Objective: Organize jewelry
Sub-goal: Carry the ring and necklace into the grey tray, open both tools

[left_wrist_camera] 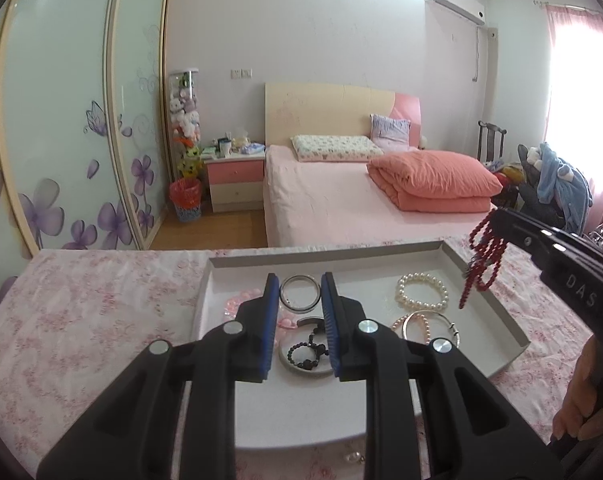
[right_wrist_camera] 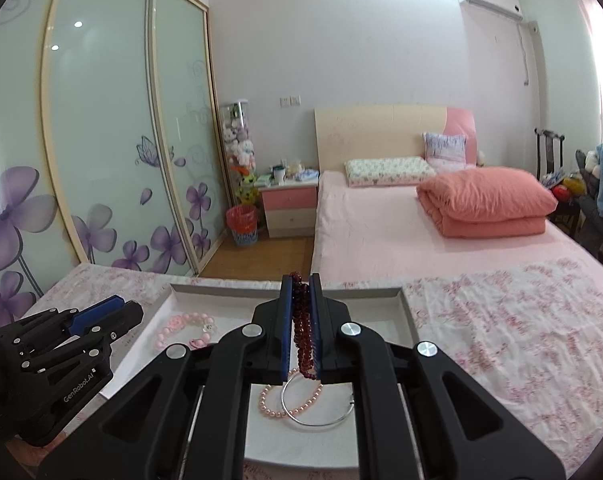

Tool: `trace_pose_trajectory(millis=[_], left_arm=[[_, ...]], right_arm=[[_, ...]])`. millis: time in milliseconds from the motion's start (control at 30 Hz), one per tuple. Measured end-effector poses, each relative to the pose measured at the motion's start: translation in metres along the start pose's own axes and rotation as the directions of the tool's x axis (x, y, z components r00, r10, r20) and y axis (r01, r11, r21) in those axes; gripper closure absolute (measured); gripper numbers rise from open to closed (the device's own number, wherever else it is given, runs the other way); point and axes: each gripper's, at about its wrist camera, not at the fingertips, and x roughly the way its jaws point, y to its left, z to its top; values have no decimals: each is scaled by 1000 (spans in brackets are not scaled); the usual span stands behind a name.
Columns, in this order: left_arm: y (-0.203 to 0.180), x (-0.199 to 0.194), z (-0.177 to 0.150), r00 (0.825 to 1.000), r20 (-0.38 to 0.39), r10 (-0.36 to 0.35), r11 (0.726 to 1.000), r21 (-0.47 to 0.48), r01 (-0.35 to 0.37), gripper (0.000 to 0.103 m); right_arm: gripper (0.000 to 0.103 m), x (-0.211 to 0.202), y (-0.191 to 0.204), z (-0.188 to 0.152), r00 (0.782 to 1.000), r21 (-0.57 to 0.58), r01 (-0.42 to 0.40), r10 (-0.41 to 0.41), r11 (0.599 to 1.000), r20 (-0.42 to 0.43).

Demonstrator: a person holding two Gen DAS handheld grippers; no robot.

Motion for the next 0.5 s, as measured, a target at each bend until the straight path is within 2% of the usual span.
trace_pose_trajectory(millis=[333,367,400,433,467,500], left_arm=[[4,33,-6,998,-59,-27,1000,-13,26,81],[5,35,-7,998,-64,-30,999,-16,29,80],[6,38,-8,997,-70,-33,999,-18,32,80],[6,39,-8,997,-74,-34,999,-19,32,79],[7,40,-9,997,-76,-33,999,-21,31,77],[9,40,-10,997,-76,-33,999,-25,31,71]], right_arm=[[92,31,-12,-13,994,52,-13,19,999,-104],[86,32,-13,-14,994,51,-10,15,999,-110],[74,33,-13,-14,994,52,-1,7,999,-113],[69,34,-13,-15,994,53,2,4,999,-113],[64,32,-14,-15,994,54,7,-1,998,-109],[64,31,-15,-16,994,53,12,-6,999,-106]])
